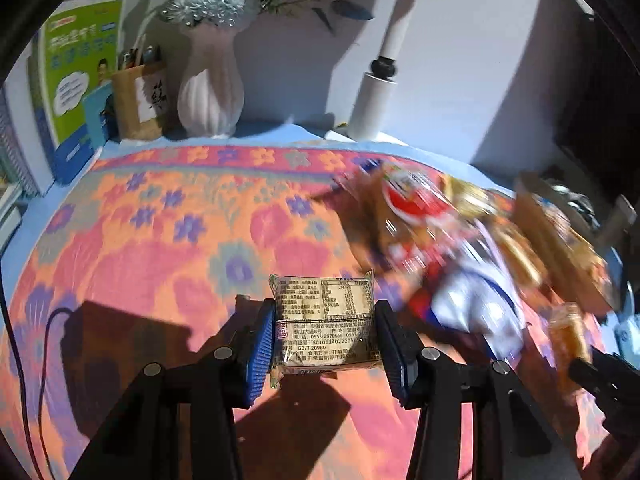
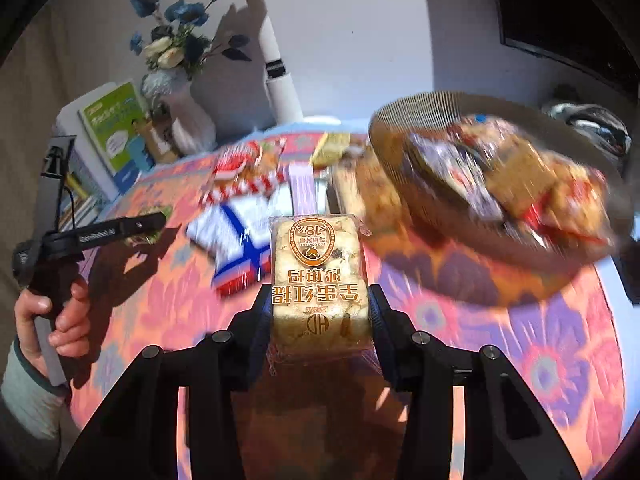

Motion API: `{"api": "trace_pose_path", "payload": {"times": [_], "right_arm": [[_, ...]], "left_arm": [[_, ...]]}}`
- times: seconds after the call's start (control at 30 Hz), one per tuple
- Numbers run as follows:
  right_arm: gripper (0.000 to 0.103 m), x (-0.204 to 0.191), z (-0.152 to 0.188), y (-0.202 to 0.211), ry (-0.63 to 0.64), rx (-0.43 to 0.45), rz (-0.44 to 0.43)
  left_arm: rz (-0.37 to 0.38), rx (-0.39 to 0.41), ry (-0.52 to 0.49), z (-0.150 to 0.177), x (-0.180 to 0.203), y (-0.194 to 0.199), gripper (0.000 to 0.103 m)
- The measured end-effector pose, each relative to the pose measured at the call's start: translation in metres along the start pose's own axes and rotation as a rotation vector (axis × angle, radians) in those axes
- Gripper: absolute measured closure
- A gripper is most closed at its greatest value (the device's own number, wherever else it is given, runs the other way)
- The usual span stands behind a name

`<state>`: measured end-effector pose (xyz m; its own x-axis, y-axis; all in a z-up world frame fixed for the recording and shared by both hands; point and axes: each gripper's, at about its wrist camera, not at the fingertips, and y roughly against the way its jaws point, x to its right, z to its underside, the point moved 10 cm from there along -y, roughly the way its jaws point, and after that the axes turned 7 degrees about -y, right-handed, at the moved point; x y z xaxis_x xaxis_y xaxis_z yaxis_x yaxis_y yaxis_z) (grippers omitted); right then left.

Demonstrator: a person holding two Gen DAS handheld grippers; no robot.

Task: Organize snacks
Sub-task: 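Carry both packs over the glass bowl and open both tools to release them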

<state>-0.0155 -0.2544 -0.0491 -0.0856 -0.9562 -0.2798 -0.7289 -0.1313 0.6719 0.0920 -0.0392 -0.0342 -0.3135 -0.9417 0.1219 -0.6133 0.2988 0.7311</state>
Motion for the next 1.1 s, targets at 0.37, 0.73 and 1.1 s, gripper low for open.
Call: {"api": "trace_pose_path", "payload": {"times": [0.37, 0.73, 1.1], "right_arm": [[0.056, 0.009, 0.047, 0.021, 0.067, -0.068, 0.086], [0.047, 0.013, 0.047, 0.003, 0.049, -0.083, 0.112], [0.058, 0.010, 0.050, 0.012, 0.103, -0.058, 0.138]], "left_arm": [[0.011, 0.058, -0.020, 0.033, 0.022, 0.019, 0.056], [0.022, 0.082, -0.039, 0.033, 0.027, 0.024, 0.056], [-0.024, 0.084, -0.101, 0.030, 0.037, 0.030, 0.056]]}}
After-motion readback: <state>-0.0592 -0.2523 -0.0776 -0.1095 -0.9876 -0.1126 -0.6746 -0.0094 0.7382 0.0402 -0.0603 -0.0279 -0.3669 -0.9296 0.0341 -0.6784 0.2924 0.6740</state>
